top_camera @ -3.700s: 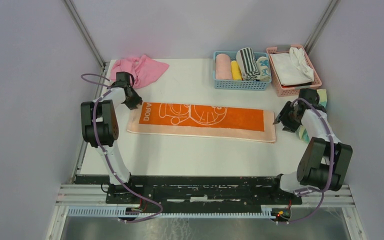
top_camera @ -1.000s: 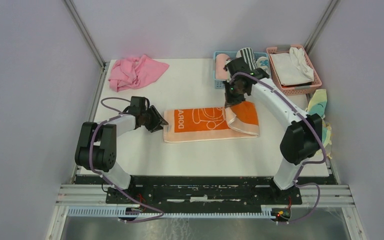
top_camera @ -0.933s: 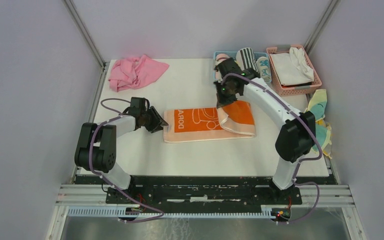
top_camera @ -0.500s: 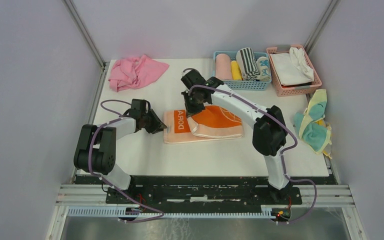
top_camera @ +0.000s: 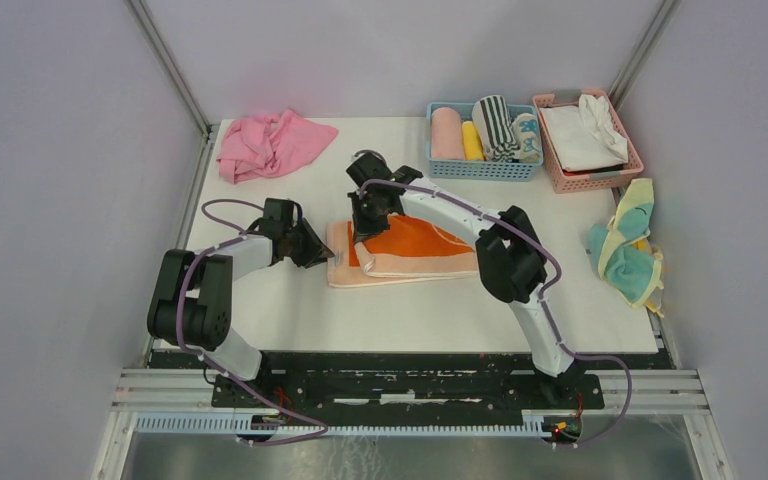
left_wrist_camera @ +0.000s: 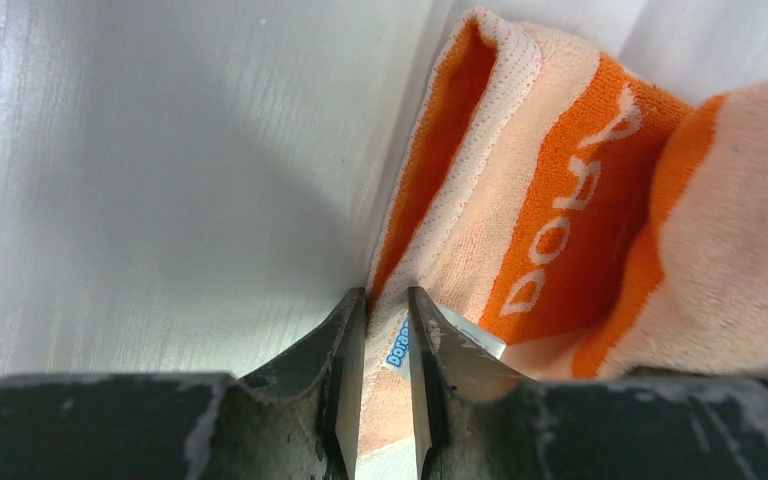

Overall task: Roll the towels
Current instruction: Fold the towel at the center of the board.

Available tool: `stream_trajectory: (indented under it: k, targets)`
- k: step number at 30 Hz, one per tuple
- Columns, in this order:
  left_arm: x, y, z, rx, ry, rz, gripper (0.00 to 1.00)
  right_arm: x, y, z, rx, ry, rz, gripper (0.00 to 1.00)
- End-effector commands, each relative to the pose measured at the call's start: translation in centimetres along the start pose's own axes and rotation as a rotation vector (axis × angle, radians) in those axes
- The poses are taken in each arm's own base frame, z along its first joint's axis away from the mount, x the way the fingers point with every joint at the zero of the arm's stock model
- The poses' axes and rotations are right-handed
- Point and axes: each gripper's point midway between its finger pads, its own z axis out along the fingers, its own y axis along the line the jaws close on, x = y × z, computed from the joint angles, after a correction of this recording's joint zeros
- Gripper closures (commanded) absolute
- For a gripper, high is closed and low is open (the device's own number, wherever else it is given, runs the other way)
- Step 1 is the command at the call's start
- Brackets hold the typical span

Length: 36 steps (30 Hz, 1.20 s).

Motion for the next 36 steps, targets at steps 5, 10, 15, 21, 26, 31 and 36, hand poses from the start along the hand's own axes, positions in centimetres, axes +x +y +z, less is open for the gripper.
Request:
stream_trajectory:
  k: [5, 10, 15, 21, 26, 31, 36]
  targets:
    - [0.3, 0.2, -0.1, -0.015, -0.014, -0.008, 0.71, -0.8, 3.7, 2.0, -0.145, 0.006, 0.036, 0.94]
    - [0.5, 0.3, 0.1, -0.018, -0.012, -0.009, 0.72, -0.2, 4.3, 1.9, -0.158, 0.025, 0.04, 0.95]
    - [0.4, 0.4, 0.0, -0.023, -0.018, -0.006, 0.73, 0.0, 4.3, 0.6, -0.146, 0.035, 0.026, 0.95]
    - [0.1, 0.6, -0.3, -0.045, -0.032, 0.002, 0.74, -0.5, 2.8, -1.6, -0.065, -0.03, 0.006, 0.95]
    - [-0.8, 0.8, -1.6, -0.084, -0.074, 0.027, 0.74, -1.7, 2.1, -3.3, -0.015, -0.093, -0.011, 0.95]
    - [-0.8, 0.7, -1.9, -0.085, -0.077, 0.036, 0.74, -1.6, 3.5, -3.7, -0.077, -0.081, 0.0, 0.95]
    - [-0.3, 0.7, -1.4, -0.087, -0.062, 0.038, 0.74, -0.8, 4.2, -2.8, -0.12, -0.044, 0.013, 0.95]
